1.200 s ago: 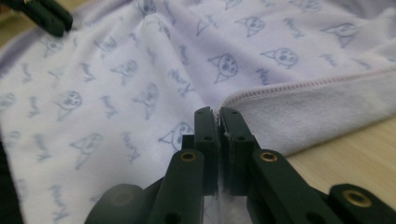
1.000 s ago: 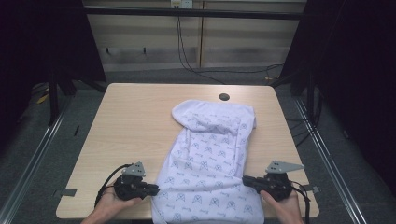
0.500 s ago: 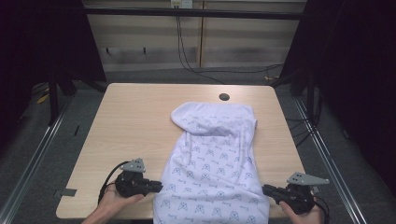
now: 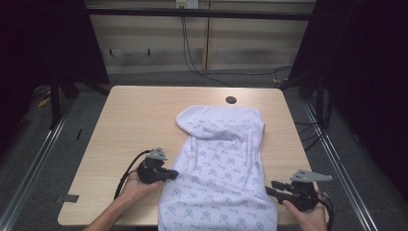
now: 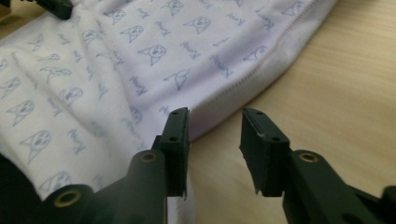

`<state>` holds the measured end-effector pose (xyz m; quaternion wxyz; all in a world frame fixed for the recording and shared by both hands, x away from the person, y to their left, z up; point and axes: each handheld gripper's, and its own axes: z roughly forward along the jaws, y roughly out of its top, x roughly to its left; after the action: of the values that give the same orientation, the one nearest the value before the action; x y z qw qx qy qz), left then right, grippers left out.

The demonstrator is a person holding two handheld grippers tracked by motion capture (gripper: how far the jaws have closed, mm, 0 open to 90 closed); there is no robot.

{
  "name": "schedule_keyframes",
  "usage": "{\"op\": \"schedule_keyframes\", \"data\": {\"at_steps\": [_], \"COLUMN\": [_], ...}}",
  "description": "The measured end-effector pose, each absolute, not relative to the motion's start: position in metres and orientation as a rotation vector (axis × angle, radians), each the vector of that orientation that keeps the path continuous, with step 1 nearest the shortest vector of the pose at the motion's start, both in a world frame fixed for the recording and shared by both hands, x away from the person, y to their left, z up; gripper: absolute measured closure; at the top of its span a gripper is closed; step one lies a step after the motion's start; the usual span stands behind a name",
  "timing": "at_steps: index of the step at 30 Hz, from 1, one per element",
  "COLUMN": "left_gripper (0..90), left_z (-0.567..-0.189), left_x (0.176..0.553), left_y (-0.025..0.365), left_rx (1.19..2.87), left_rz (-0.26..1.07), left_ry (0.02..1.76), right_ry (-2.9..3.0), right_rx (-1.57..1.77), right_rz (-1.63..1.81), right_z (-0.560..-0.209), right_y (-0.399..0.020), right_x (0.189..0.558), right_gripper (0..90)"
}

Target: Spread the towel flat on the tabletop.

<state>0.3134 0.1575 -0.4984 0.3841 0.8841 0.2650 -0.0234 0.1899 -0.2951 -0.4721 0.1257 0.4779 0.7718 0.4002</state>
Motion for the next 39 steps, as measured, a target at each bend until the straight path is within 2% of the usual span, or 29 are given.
{"op": "schedule_keyframes", "data": {"at_steps": [3, 8, 12, 16, 20, 21, 24, 25, 26, 33, 38, 39], "left_gripper": [89.7, 89.9, 89.1, 82.4, 82.0, 82.5, 82.7, 83.0, 83.1, 83.9, 84.0, 83.9], "left_z": [-0.497, -0.496, -0.494, -0.491, -0.493, -0.494, -0.497, -0.498, -0.499, -0.498, -0.495, -0.493], "left_x": [0.299, 0.274, 0.26, 0.279, 0.313, 0.32, 0.329, 0.327, 0.324, 0.287, 0.251, 0.249], "left_y": [0.173, 0.193, 0.204, 0.207, 0.196, 0.192, 0.179, 0.177, 0.174, 0.181, 0.183, 0.184], "left_rx": [2.257, 2.275, 2.282, 2.187, 2.145, 2.134, 2.151, 2.17, 2.201, 2.241, 2.293, 2.311], "left_rz": [-0.057, -0.119, -0.156, -0.102, -0.041, -0.043, -0.043, -0.043, -0.044, -0.124, -0.229, -0.207], "left_ry": [0.689, 0.682, 0.651, 0.714, 0.775, 0.779, 0.769, 0.754, 0.737, 0.67, 0.568, 0.559], "right_ry": [2.254, 2.24, 2.278, 2.311, 2.33, 2.337, 2.34, 2.321, 2.309, 2.306, 2.374, 2.382], "right_rx": [1.38, 1.369, 1.363, 1.384, 1.389, 1.379, 1.358, 1.361, 1.364, 1.41, 1.413, 1.407], "right_rz": [1.168, 1.207, 1.122, 1.085, 0.965, 0.937, 0.909, 0.926, 0.94, 0.96, 0.966, 0.965], "right_z": [-0.472, -0.466, -0.474, -0.483, -0.489, -0.491, -0.492, -0.489, -0.488, -0.484, -0.485, -0.484], "right_y": [-0.288, -0.271, -0.257, -0.253, -0.247, -0.247, -0.253, -0.257, -0.26, -0.285, -0.29, -0.289], "right_x": [0.209, 0.235, 0.254, 0.263, 0.263, 0.262, 0.259, 0.255, 0.252, 0.217, 0.189, 0.184], "right_gripper": [54.1, 51.3, 49.1, 47.5, 47.4, 51.3, 77.3, 83.3, 85.3, 87.3, 85.6, 83.0]}}
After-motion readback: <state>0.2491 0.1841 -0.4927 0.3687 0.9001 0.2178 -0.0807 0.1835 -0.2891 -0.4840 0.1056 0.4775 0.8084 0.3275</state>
